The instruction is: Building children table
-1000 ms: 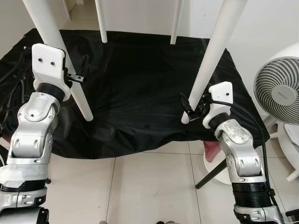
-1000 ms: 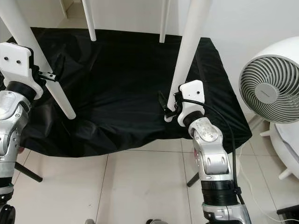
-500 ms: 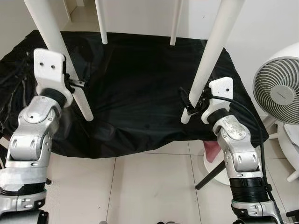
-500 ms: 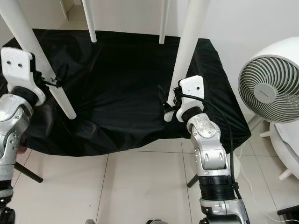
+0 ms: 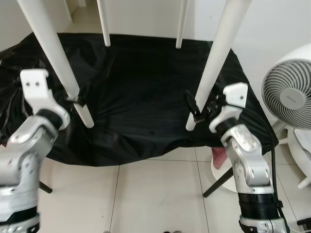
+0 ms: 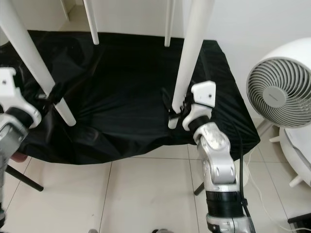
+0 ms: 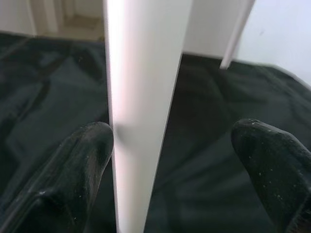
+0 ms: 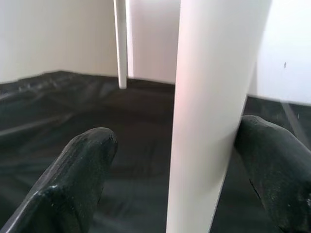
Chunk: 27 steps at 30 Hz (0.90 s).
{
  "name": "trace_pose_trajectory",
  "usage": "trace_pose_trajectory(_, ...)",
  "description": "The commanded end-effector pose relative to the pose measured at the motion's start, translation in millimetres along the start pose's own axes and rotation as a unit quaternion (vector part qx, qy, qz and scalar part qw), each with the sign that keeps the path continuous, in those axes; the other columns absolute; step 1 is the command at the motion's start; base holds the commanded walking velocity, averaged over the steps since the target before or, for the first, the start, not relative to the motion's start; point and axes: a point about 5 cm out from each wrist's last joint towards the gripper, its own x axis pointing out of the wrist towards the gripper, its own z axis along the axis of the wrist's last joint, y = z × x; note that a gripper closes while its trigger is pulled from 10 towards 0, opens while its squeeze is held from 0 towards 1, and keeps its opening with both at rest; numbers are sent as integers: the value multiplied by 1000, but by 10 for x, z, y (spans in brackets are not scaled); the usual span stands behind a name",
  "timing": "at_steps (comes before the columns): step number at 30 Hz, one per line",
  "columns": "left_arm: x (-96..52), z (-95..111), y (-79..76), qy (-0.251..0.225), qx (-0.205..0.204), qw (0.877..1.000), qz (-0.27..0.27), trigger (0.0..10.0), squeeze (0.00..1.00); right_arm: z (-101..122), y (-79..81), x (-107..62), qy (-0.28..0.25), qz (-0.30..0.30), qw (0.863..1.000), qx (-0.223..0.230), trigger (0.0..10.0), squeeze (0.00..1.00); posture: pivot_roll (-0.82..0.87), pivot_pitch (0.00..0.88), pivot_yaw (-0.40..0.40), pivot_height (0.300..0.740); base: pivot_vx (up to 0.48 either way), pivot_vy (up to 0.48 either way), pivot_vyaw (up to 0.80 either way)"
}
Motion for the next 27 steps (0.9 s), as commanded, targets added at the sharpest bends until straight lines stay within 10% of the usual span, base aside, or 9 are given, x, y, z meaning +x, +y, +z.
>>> trace_pose_trajectory(1,-55,8,-182,12,30,990,-136,10000,0,1,15,-41,-4,5,1000,-10,10000,0,-59,124,29,740,0,0,0)
trace_pose_trajectory(11,50,-94,-129,25,99,991,-81,10000,0,-79,-80,-93,20,-23,998,-48,10000,0,-62,123,29,740,0,0,0)
trace_pose_trajectory(12,72,-109,-124,31,94,992,-77,10000,0,-74,-87,-81,20,-28,998,-46,10000,714,-69,121,34,740,0,0,0)
trace_pose_trajectory(13,72,-109,-124,31,94,992,-77,10000,0,-74,-87,-81,20,-28,998,-46,10000,714,-69,121,34,740,0,0,0)
trace_pose_trajectory(14,50,-136,-115,41,104,991,-76,10000,0,-75,-72,-108,20,-22,999,-43,10000,0,-66,120,32,740,0,0,0)
trace_pose_trajectory(27,-462,-634,-205,165,68,975,-131,10000,0,-642,260,-962,176,102,977,60,10000,0,-57,118,24,740,0,0,0)
